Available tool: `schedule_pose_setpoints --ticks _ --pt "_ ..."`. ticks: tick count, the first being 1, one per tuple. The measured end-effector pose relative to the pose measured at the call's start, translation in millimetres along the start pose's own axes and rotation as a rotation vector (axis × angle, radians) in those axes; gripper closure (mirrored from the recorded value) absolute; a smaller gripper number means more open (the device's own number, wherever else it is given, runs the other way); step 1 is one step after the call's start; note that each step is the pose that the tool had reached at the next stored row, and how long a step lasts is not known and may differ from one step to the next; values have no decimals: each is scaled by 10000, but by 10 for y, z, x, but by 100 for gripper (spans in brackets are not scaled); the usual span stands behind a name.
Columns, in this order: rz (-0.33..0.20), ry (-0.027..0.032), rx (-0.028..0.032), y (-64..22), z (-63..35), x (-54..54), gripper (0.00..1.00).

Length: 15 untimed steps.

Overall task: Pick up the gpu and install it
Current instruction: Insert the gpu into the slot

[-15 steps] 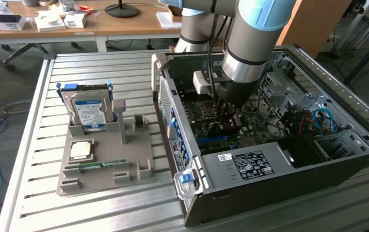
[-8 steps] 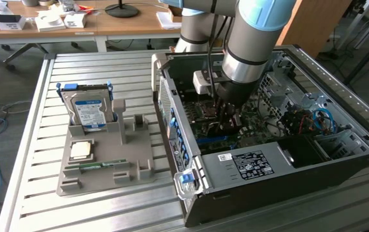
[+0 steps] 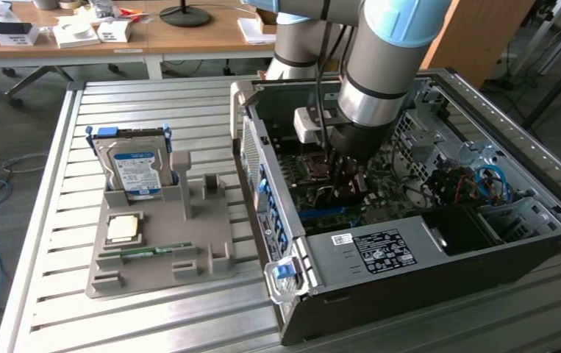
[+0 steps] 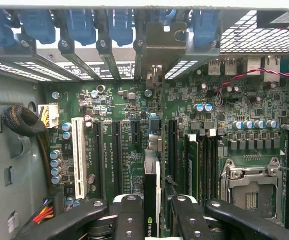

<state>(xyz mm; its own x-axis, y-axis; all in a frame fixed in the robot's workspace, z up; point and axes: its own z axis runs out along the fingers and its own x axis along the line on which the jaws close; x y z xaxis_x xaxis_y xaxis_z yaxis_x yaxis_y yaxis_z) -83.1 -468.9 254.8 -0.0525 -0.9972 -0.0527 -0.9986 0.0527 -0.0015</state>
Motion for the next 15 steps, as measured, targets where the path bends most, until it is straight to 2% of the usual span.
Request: schedule_pose_setpoints --ticks 3,15 --pt "1 2 -41 -1 1 0 74" --pt "45 2 -40 -15 7 2 74"
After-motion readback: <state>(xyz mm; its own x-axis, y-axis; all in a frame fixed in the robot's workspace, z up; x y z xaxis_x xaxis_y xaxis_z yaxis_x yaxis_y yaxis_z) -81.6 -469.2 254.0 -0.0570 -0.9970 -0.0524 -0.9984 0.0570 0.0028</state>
